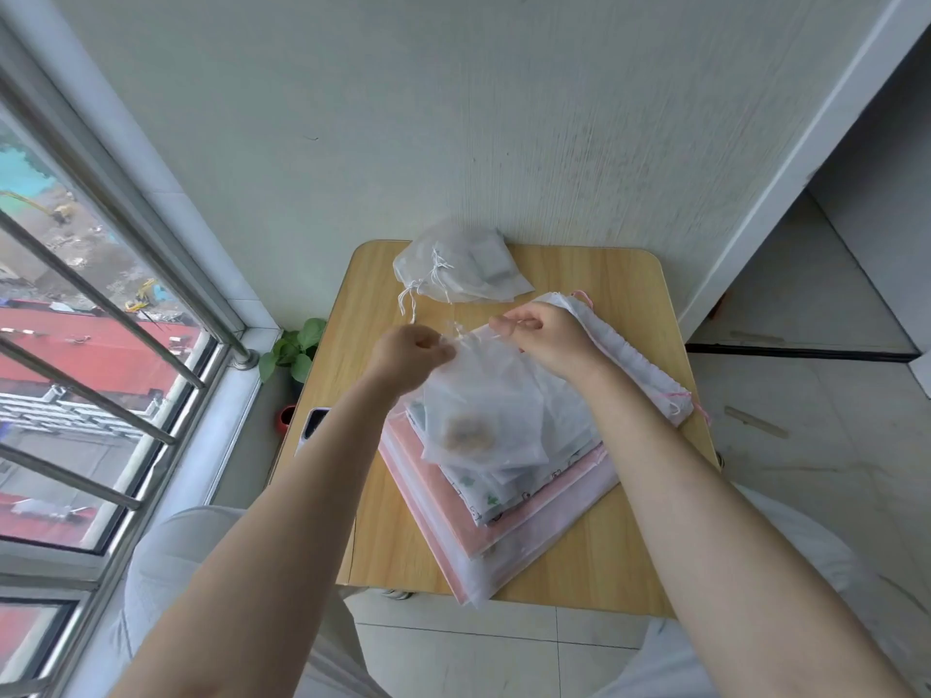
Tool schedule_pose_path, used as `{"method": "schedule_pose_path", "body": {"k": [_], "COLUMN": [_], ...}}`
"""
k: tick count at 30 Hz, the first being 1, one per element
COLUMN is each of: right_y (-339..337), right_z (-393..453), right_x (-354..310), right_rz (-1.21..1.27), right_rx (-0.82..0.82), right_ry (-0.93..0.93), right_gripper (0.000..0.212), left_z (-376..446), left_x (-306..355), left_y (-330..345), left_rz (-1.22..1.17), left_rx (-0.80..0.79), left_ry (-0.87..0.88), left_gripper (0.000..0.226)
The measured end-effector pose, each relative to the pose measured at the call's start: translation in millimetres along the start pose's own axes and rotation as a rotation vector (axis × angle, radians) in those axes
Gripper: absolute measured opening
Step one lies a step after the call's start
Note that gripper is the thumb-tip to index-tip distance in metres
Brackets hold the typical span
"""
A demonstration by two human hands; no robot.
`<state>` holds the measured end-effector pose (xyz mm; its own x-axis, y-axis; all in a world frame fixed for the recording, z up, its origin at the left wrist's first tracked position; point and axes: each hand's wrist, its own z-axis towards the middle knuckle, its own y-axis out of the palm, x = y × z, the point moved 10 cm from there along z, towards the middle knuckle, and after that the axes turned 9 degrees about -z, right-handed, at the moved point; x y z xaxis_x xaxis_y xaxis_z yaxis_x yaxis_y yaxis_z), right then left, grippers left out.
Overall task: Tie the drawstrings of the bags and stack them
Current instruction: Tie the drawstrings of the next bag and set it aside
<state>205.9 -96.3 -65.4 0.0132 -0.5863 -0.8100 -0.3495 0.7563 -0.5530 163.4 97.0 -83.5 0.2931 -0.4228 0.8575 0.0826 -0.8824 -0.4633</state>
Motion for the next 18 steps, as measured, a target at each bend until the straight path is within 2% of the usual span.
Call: {"method": "schedule_pose_path", "body": {"k": [2,4,7,9,10,12,14,15,17,18], "right_y": [9,15,14,1,-10,-36,-59,-62,-46,-30], "right_z": [2,6,29,62,79,110,130,139,159,167], "right_x": [15,36,56,50,42,17,-18,-35,-58,-62], "right_rz": [-0.143,-0.343,-0.584,-0.767,-0.813,-0.725,-0.609,-0.564,-0.526,-0.546], "right_rx": [-0.168,-0.321,-0.365,-0.258,-0.155,0.076,0.281,0.333,0.305,0.252], "right_ry": [0.072,0.155,0.23,0.227,0.221,0.195,0.119,0.06,-0.052,-0.097], "right_gripper": [0.046,0.036,0.038,0.021,0.013,0.009,0.023,0.033,0.053,0.057], "left_z": [8,16,30,44,49,66,83,92,111,118], "left_x": [-9,-17,-29,-35,-37,-37,-32,-28,-25,-24], "left_y": [-10,-14,-18,-18,-18,-20,-22,-21,-19,-19], "left_rz": [-0.202,-0.354,-0.51,-0.607,-0.651,-0.729,-0.809,-0.849,-0.885,-0.867], "left_rx": [0.087,0.147,0.227,0.26,0.275,0.315,0.343,0.343,0.338,0.342], "left_ry": [-0.065,-0.124,-0.2,-0.257,-0.289,-0.341,-0.363,-0.371,-0.389,-0.399], "left_gripper": [0.025,0.029,0.026,0.019,0.016,0.013,0.01,0.009,0.012,0.014]}}
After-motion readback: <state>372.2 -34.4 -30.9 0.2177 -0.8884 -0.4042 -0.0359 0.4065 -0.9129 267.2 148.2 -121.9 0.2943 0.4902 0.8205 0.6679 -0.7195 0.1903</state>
